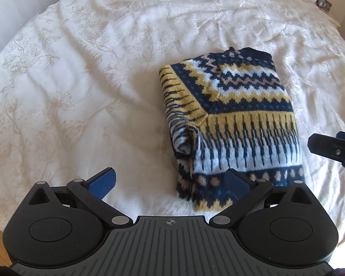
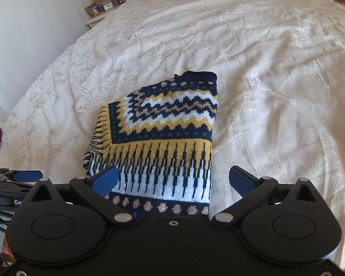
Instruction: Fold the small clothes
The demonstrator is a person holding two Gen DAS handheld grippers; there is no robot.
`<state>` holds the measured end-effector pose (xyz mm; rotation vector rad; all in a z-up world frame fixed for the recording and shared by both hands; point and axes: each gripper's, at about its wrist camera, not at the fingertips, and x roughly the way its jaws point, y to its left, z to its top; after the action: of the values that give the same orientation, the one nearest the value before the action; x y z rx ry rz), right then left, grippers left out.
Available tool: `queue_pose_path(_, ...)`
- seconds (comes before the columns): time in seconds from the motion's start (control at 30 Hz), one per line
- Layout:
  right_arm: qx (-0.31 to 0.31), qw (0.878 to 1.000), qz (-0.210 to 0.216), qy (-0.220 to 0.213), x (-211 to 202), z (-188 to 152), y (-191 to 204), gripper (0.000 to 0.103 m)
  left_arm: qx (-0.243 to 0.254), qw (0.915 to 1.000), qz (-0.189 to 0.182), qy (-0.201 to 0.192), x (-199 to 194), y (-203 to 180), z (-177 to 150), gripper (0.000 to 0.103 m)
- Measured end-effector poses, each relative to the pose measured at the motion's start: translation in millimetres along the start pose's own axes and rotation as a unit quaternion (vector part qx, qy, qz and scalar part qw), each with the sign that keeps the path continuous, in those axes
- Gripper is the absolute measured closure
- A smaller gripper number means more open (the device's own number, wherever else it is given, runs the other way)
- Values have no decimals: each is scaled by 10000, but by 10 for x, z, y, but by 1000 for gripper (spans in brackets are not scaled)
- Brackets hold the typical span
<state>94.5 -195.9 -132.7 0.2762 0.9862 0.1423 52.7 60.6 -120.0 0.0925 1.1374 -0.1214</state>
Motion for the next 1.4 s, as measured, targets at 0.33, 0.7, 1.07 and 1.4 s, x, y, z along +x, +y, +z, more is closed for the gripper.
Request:
queue_pose_path(0.33, -94, 9982, -600, -1, -390, -249, -60, 1, -323, 9993, 152, 52, -394, -147, -249, 0)
queue_pose_path(0.7, 60, 9978, -664, -54, -687, -436, -38, 1, -321, 9993, 146, 91, -693, -243, -413, 1)
queue_pose_path(1.07, 8, 9972, -713, -233, -856, -440, 106, 1, -247, 9995, 209, -45, -915, -288, -502, 2)
queue_pose_path(1.4, 22, 9960, -838, -309, -949, -450, 178, 1, -316, 9986, 413, 49, -983, -256, -541, 2)
